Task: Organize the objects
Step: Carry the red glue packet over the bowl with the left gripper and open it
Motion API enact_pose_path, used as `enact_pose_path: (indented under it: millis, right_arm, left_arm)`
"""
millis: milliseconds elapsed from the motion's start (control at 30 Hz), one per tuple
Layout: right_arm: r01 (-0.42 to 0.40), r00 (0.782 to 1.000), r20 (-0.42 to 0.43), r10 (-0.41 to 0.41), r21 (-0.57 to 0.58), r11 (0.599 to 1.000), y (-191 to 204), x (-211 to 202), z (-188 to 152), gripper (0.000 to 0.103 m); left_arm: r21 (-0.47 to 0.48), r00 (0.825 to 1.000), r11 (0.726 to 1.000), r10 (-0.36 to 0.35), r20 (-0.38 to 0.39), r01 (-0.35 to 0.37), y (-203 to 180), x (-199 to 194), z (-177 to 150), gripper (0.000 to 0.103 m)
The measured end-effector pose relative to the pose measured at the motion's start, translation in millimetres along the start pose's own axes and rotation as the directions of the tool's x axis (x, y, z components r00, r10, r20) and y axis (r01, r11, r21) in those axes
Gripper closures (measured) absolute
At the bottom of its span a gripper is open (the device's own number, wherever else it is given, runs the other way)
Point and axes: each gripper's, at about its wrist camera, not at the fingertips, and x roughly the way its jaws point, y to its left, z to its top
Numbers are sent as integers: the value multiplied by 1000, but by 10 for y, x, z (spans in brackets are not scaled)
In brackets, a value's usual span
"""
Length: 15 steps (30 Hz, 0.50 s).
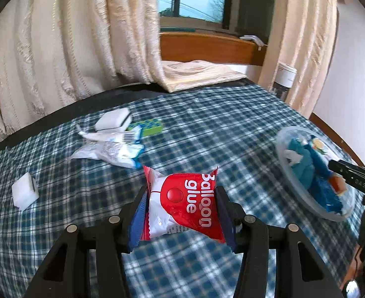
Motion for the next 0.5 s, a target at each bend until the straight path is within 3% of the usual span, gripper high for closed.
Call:
enact_pose_path:
  millis: [500]
  right_arm:
    - [-106,989,117,92,128,986,-369,-310,-56,51]
  left_arm:
    - [99,990,985,-140,-20,142,-877,-96,84,48]
